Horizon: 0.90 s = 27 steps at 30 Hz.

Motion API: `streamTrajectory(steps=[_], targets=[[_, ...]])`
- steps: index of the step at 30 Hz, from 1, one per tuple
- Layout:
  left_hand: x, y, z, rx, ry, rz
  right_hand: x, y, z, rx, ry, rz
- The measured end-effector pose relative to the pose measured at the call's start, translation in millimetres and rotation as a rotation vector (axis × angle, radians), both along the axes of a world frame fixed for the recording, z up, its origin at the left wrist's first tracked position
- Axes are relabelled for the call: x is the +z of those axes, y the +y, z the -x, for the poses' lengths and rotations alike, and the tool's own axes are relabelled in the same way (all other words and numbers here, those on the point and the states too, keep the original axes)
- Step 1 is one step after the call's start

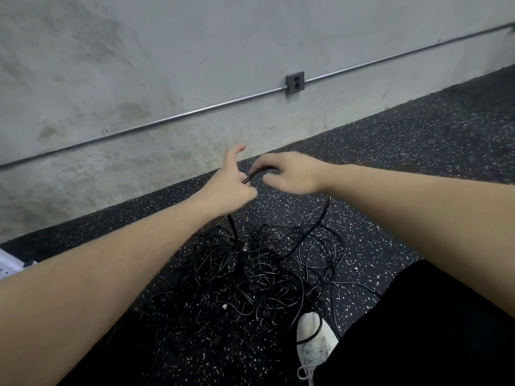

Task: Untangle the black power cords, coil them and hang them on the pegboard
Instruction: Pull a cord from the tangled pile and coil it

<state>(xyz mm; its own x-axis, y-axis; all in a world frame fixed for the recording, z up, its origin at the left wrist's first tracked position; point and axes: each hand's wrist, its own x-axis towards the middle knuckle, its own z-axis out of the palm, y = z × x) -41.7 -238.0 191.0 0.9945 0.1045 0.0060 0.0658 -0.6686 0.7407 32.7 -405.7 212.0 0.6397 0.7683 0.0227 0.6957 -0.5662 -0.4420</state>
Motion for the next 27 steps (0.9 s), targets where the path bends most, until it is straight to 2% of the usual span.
streamTrajectory(steps=[2, 4, 6, 12, 14, 17, 19, 22, 24, 27], targets=[[2, 2, 0, -0.049, -0.003, 0.041, 0, 7, 6, 0.034, 0.098, -0.069], [0, 6, 4, -0.073, 0.005, 0.050, -1, 9, 4, 0.036, 0.078, -0.088], [-6, 12, 8, -0.068, 0.036, -0.026, -1, 5, 2, 0.030, 0.118, -0.138], [-33, 34, 24, -0.149, 0.299, -0.224, 10, -7, 4, -0.041, 0.394, -0.460], [-36, 39, 29, -0.143, 0.323, -0.246, 11, -10, 1, -0.105, 0.390, -0.506], [-34, 42, 29, -0.095, 0.259, -0.199, 7, -15, -7, -0.197, 0.330, -0.526], [-29, 38, 27, -0.038, 0.181, -0.191, 1, -18, -17, -0.267, 0.256, -0.504], [-15, 25, 23, 0.005, 0.072, -0.189, -12, -23, -25, -0.305, 0.137, -0.291], [-5, 14, 20, 0.003, 0.062, -0.093, -15, -26, -23, -0.243, 0.147, -0.188], [-1, 2, 15, -0.058, 0.077, -0.003, -7, -19, -9, -0.098, 0.135, -0.166]])
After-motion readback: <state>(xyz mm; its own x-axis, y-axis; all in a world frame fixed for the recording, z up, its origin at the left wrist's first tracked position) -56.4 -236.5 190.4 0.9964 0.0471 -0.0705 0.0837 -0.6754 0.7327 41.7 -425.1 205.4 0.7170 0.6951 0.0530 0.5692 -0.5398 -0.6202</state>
